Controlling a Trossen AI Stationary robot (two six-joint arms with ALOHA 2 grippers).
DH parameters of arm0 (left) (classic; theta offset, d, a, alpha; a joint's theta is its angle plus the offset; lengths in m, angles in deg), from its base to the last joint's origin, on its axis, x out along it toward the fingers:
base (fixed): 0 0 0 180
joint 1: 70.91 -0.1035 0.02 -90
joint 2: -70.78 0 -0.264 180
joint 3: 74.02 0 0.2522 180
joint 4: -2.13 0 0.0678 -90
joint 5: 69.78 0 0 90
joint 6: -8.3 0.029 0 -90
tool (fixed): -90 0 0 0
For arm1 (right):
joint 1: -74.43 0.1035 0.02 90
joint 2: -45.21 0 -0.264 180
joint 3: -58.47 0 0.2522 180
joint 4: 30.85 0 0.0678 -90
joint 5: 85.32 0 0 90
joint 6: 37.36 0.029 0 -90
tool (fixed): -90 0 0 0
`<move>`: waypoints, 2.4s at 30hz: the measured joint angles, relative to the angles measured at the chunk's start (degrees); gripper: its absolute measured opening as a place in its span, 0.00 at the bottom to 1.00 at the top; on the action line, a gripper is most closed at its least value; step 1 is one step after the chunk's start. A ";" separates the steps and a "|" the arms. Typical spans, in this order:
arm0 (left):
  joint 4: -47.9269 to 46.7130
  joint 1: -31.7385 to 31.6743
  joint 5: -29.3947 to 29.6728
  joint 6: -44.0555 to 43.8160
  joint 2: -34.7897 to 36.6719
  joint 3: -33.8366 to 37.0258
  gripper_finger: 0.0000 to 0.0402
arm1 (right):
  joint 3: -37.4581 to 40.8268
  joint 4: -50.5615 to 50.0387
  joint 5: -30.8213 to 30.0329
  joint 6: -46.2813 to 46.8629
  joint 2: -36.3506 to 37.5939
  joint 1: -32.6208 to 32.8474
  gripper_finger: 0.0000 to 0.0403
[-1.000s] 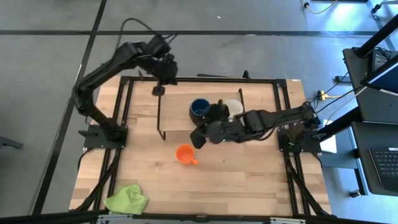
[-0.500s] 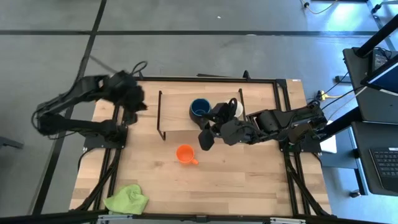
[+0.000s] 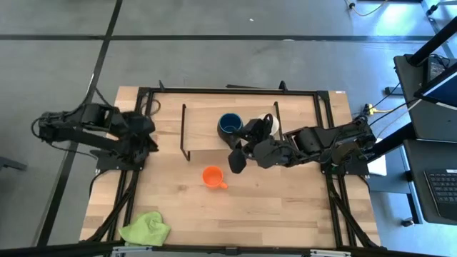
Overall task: Stack small to large cups/mugs on shelf
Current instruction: Put the orange mug on the shelf
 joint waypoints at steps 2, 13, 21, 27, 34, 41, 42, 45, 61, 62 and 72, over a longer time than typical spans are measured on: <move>2.29 4.99 0.28 -3.13 -1.29 1.37 0.20 | 0.00 -0.02 0.00 -0.98 0.00 1.83 0.46; 20.08 31.39 16.78 10.74 -16.50 3.13 0.20 | 0.00 -4.69 -11.16 9.17 -0.02 10.83 0.46; 24.57 34.07 22.98 27.02 -28.69 3.11 0.20 | 0.00 -4.73 -11.04 11.52 -0.04 11.59 0.46; 29.81 29.04 21.58 33.55 -32.66 1.24 0.20 | 0.00 -3.52 -7.96 13.04 -0.04 11.62 0.46; 31.51 24.82 13.04 39.30 -36.40 -1.13 0.20 | 0.00 -1.77 -7.05 13.14 -0.41 13.16 0.46; 37.29 23.48 10.45 47.01 -40.81 -1.13 0.26 | 0.02 -2.27 -8.13 15.55 -0.92 15.12 0.46; 37.57 23.30 11.31 47.56 -41.23 -1.13 0.28 | 0.02 -2.46 -8.22 15.92 -0.92 15.33 0.46; 37.90 22.61 13.08 49.57 -42.21 -1.13 0.31 | 0.02 -3.20 -8.68 16.91 -1.00 15.94 0.46; 40.56 19.76 14.06 57.38 -48.49 -1.16 0.33 | 0.02 -8.60 -9.22 21.61 -1.01 16.42 0.46; 40.97 19.79 14.36 57.47 -48.76 -1.16 0.32 | 0.02 -8.72 -9.24 21.75 -1.01 16.42 0.46; 41.41 19.54 15.66 56.13 -48.91 -1.16 0.32 | 0.02 -10.35 -9.68 22.04 -1.01 16.42 0.46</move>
